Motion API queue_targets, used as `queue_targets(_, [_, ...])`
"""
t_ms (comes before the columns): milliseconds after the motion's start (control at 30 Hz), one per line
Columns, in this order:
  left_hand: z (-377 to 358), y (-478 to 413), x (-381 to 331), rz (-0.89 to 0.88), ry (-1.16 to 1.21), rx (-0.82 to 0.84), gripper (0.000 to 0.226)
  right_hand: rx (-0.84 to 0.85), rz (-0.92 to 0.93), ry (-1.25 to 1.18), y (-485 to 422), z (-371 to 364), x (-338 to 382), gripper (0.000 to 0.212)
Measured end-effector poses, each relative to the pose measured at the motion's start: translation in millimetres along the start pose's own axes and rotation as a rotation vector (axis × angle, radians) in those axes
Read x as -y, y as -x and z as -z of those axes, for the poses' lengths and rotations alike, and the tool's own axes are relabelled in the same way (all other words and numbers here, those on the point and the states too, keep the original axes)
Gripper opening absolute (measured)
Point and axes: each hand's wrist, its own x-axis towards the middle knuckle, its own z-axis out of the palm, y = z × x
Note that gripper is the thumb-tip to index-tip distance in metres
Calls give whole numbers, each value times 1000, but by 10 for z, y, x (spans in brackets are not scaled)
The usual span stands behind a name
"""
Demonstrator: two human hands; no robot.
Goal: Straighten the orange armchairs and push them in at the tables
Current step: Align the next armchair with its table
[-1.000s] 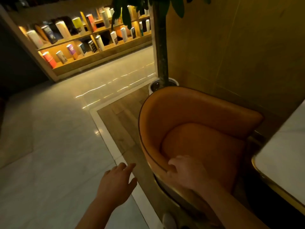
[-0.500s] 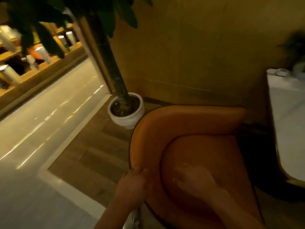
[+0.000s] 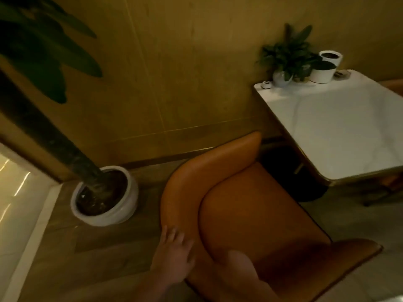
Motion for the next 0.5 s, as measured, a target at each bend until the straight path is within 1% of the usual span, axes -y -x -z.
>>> queue_targets(33, [-53, -57, 5, -21, -10, -29, 47, 12, -30, -17, -42, -79, -3, 38])
queue_targets(67, [-68, -89, -12, -41, 30, 9, 49, 11, -68, -48, -65, -159, -7, 38])
queue_targets(167, [-191, -146, -98, -37, 99, -87, 72, -34, -205, -191, -78, -419, 2, 39])
queue_targets(233, [-237, -171, -110, -81, 61, -114, 78, -56, -254, -203, -86, -583, 23, 38])
queue_targets(267, [-266, -169, -103, -97, 38, -118, 77, -75, -275, -219, -87, -656, 27, 39])
queue_targets(333, [-289, -184, -57, -94, 1, -119, 67, -125, -297, -235, -94, -764, 36, 43])
queue_targets(400, [-324, -197, -10, -102, -22, -140, 58, -165, -323, -243, -81, -799, 62, 38])
queue_targets(500, [-378, -198, 12, -116, -22, -212, 50, -233, -362, -250, -93, -803, 107, 34])
